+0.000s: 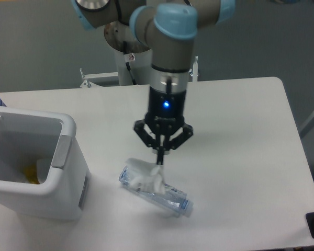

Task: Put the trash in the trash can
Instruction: 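Carry the tissue over the white bin and open the gripper, then move the gripper up and over to the clear plastic bottle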

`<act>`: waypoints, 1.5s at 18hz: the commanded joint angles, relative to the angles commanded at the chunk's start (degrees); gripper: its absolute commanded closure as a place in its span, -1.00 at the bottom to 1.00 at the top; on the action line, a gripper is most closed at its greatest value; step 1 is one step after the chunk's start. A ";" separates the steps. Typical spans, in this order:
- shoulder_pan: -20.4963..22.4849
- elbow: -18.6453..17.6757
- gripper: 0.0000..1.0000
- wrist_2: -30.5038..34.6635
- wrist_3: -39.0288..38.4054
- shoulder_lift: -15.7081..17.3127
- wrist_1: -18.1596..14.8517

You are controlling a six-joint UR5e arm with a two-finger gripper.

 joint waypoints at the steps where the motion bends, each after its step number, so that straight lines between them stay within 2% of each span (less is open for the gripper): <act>1: -1.41 0.62 1.00 0.00 -1.14 0.53 0.00; 4: -4.92 1.41 1.00 0.26 -3.52 1.67 0.00; 8: -9.67 -0.25 1.00 0.88 -4.14 3.34 -0.09; 11: -12.49 -0.78 1.00 0.88 -3.62 3.43 0.00; 12: -13.19 -0.78 0.89 0.88 -3.44 3.35 0.00; 14: -14.60 -0.78 0.52 0.88 -3.70 3.08 0.00; 15: -14.69 -0.87 -0.01 0.70 -3.62 3.08 0.00; 17: -14.78 -0.87 -0.54 0.70 -3.88 2.91 0.09; 18: -14.78 -0.70 -0.72 0.70 -3.97 2.73 0.09; 21: -14.78 -0.35 -0.88 0.70 -3.88 2.29 0.09; 25: -14.35 -0.26 -0.91 0.79 -4.05 1.68 0.35; 27: -10.76 0.09 -0.99 0.79 -4.32 -0.07 0.70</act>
